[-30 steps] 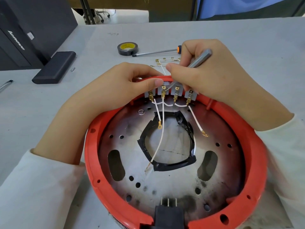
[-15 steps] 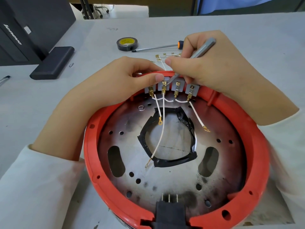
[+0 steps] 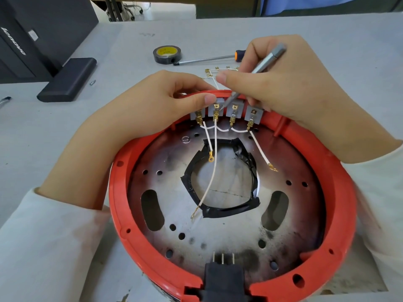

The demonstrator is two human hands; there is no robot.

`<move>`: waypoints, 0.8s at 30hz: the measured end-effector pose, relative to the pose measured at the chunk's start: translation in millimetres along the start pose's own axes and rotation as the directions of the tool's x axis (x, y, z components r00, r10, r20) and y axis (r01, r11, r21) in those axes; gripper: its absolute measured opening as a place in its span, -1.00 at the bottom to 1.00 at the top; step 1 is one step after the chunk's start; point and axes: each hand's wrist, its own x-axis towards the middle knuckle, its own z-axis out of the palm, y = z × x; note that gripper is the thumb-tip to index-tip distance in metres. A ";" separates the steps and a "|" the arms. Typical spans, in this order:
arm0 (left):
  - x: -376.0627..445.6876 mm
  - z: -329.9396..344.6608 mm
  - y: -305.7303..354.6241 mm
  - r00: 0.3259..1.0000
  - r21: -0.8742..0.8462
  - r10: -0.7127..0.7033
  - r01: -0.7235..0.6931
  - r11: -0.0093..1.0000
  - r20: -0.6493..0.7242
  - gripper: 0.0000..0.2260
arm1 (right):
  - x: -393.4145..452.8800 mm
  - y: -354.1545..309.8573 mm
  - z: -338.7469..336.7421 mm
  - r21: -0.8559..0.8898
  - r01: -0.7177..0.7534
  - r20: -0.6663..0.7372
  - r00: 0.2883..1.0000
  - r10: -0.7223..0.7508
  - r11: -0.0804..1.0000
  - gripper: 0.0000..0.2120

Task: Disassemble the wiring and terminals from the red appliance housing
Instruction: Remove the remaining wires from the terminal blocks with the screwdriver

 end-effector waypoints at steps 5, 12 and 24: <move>-0.3 0.2 0.5 1.000 -0.010 -0.007 0.007 1.000 0.004 -0.79 | -2.6 0.5 -0.6 -0.027 0.018 -0.035 0.999 -0.019 0.999 -0.66; -0.5 0.2 1.7 1.000 -0.028 0.003 -0.003 1.000 0.010 -0.81 | -4.1 -0.7 -1.8 0.020 0.020 -0.055 0.998 -0.019 1.000 -0.62; 0.8 0.6 1.3 1.000 -0.017 -0.003 0.003 1.000 0.004 -0.79 | 3.8 3.3 -0.9 0.099 -0.059 0.012 0.998 0.058 0.993 -0.65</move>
